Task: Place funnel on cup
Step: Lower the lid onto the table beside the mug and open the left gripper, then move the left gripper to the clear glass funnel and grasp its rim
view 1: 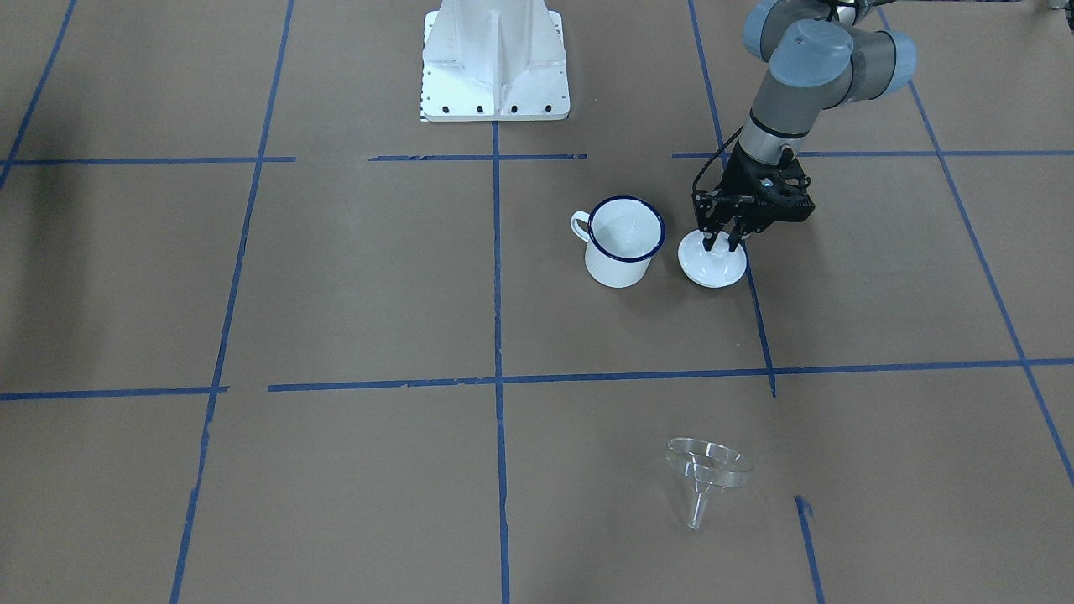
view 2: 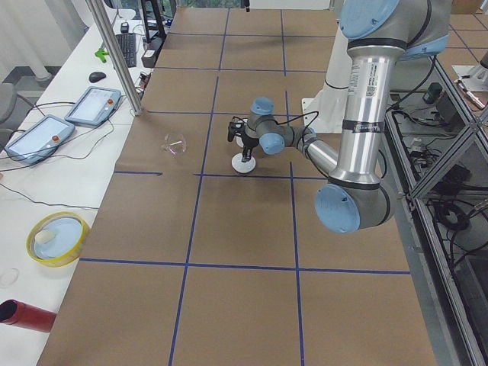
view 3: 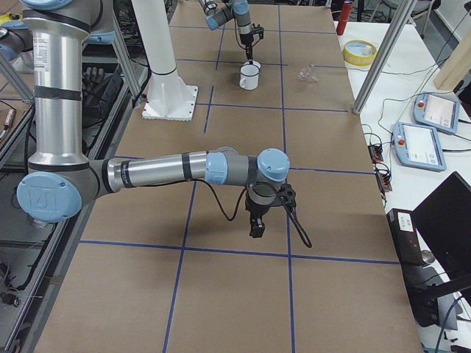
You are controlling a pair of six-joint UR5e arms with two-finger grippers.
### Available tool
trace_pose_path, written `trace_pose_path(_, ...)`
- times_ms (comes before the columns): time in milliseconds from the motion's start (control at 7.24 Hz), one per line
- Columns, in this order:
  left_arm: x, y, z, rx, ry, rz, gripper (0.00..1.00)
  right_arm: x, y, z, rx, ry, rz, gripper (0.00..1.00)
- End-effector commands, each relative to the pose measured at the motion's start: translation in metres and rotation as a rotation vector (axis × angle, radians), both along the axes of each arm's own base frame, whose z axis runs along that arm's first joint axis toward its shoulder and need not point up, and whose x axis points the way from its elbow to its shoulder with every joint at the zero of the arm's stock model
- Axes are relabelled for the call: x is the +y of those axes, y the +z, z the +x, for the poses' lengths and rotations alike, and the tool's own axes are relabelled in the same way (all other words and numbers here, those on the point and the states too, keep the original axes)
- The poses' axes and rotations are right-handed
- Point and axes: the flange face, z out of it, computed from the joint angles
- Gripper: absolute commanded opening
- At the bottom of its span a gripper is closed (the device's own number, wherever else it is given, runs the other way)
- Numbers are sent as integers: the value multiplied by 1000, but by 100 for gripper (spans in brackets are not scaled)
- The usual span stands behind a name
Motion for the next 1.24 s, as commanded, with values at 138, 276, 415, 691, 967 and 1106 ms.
trace_pose_path(138,-4,-9,-3,14,-8,10,100,0,0,0,0,0,0,100)
trace_pose_path(276,0,-33,-12,56,-12,33,100,-1,0,0,0,0,0,100)
trace_pose_path(415,-20,-58,-26,125,-106,2,100,0,0,0,0,0,-1,100)
trace_pose_path(691,-56,-102,-31,359,-449,-185,100,0,0,0,0,0,-1,100)
trace_pose_path(967,-110,-102,-15,594,-699,-305,100,0,0,0,0,0,-1,100)
trace_pose_path(1106,-150,-100,13,610,-817,-348,100,0,0,0,0,0,0,100)
